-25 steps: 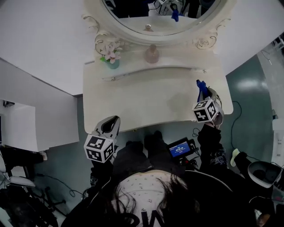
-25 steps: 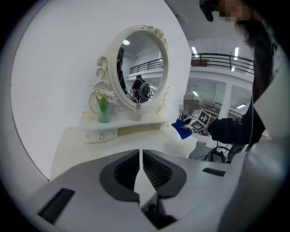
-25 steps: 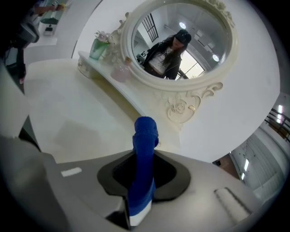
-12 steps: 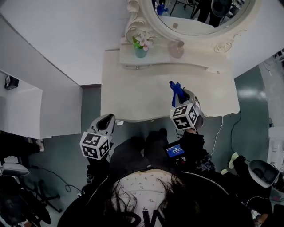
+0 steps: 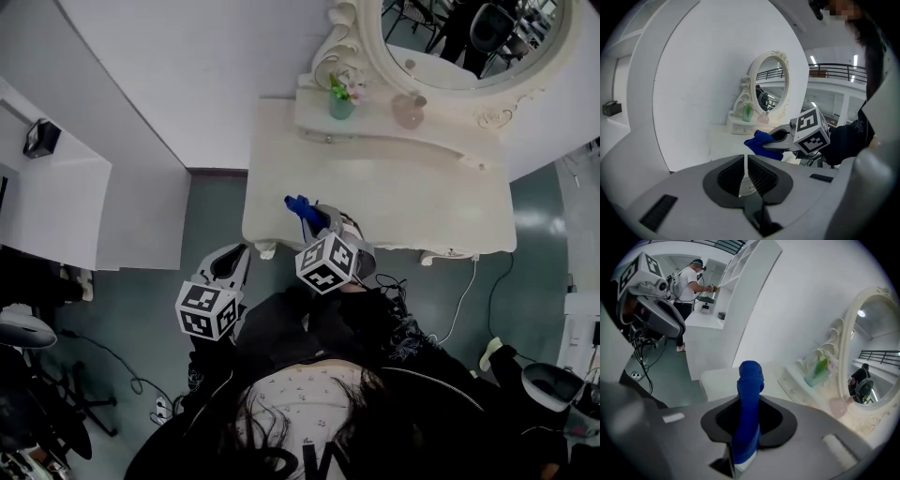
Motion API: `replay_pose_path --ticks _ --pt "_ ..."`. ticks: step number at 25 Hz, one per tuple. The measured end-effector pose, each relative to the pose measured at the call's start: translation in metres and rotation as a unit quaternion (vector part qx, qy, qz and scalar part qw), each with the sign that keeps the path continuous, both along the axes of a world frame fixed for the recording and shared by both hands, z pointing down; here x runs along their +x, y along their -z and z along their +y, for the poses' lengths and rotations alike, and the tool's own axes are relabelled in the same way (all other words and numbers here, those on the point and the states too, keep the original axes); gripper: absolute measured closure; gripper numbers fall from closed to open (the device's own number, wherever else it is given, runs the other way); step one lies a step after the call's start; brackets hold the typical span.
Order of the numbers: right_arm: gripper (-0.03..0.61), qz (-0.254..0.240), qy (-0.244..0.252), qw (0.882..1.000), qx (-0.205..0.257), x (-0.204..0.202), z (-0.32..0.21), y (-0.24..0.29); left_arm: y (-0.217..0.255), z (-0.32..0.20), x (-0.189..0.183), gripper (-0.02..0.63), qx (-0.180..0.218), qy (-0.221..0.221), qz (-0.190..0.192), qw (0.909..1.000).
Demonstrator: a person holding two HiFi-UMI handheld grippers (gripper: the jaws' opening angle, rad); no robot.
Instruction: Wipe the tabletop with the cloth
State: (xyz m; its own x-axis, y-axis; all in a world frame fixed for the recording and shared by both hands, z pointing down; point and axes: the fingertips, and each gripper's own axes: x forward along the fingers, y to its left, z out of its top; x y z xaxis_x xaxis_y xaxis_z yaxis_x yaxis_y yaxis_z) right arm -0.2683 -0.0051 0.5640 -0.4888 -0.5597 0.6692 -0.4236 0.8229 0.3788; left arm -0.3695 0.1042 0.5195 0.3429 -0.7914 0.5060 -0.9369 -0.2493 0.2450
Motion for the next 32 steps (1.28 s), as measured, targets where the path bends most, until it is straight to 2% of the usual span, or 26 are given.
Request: replay_pose_path --ticks 6,13,16,19,25,32 --pt "0.5 -0.001 0.073 0.997 -0.01 -0.067 0.027 -0.016 -0.006 0.023 -0.026 0.612 -0.008 0.041 0.002 0.9991" --pt "0.5 0.046 0.1 0.993 -0.043 -0.093 0.04 -0.06 -0.004 0.04 -0.053 0.612 -0.014 0.068 -0.008 0.9975" --pt "0.5 0.081 0.105 0.99 -0.053 -0.088 0.042 -0.084 -0.006 0.043 -0.06 0.612 -0.017 0.074 -0.009 0.9971" --pt "0.502 0.107 0.105 0.988 -0.027 -0.079 0.034 -0.095 -0.007 0.038 -0.061 0.612 -0.015 0.067 -0.01 0.9976" --pt "0.503 0.109 0.094 0.99 -0.014 -0.064 0.024 -0.097 -0.006 0.017 -0.047 0.612 -0.007 0.036 -0.004 0.9993" --pt "0.503 0.123 0.045 0.991 -0.006 -0.012 0.001 -0.097 -0.002 -0.011 -0.016 0.612 0.003 -0.006 0.003 1.0"
